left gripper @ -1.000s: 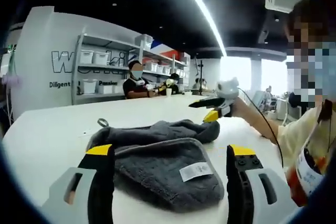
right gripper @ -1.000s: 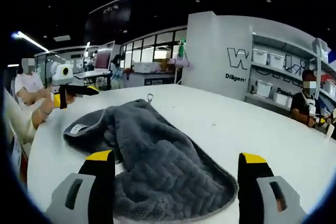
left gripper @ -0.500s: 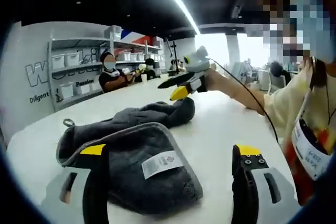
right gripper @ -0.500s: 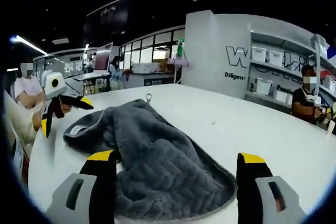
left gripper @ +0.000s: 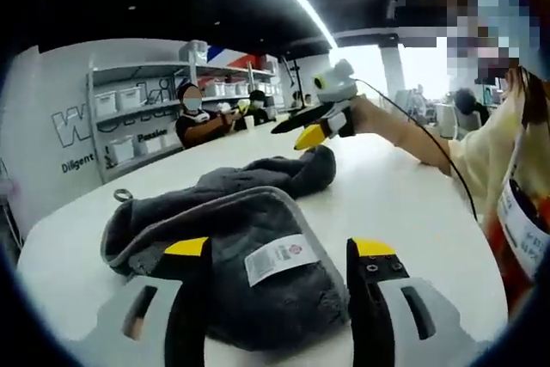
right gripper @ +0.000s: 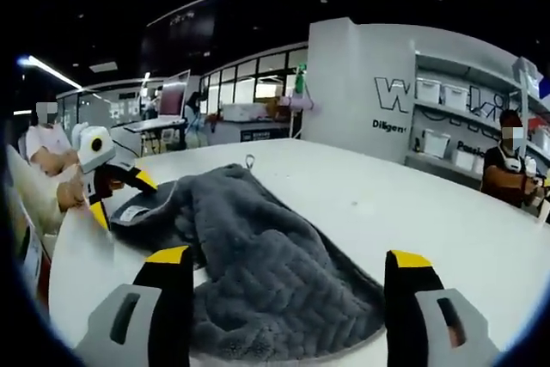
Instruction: Fold the towel on the table until its edges align and the towel forms a compact rectangular stack.
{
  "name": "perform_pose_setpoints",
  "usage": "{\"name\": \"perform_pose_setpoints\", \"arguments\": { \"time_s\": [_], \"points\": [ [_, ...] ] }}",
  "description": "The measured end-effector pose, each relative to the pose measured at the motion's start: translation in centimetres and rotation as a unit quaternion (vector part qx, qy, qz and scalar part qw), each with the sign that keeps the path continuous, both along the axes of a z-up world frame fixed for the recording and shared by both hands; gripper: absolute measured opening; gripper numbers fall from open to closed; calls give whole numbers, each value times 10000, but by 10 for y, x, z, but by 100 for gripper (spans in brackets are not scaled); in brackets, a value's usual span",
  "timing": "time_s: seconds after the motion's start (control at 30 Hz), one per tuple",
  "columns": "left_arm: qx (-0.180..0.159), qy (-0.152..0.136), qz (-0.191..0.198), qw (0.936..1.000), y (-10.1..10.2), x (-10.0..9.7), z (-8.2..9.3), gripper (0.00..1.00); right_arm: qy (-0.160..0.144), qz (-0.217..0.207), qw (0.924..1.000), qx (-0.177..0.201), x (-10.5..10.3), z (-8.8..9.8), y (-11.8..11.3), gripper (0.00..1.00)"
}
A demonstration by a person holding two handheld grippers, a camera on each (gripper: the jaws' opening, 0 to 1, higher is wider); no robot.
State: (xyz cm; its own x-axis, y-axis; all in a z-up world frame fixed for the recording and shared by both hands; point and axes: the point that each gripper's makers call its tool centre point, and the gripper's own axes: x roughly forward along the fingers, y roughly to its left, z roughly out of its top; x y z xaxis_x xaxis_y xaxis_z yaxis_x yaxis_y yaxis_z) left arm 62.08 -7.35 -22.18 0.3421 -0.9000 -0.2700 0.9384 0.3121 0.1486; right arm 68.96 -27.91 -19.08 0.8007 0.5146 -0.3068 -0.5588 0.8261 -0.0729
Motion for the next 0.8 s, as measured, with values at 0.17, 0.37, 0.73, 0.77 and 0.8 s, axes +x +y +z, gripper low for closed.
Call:
{"name": "perform_pose_setpoints", "arguments": {
  "time_s": [0.17, 0.37, 0.73, 0.77, 0.8],
  "points": [
    [-84, -50, -265, 9996, -4, -7, 4, 40, 17, 46, 10000, -25, -1, -1, 2, 93],
    [110, -117, -368, 9992, -8, -13, -3, 42, 66, 78, 9999, -68, -1, -5, 4, 93],
    [730, -767, -40, 9944, -3, -1, -15, 27, 85, 97, 9999, -76, -2, -5, 5, 92],
    [763, -807, -21, 9938, -3, -1, -16, 26, 89, 97, 9999, -79, -2, -6, 6, 92],
    [791, -833, -12, 9934, -3, 0, -16, 25, 93, 102, 9999, -81, -2, -6, 6, 92]
  ]
}}
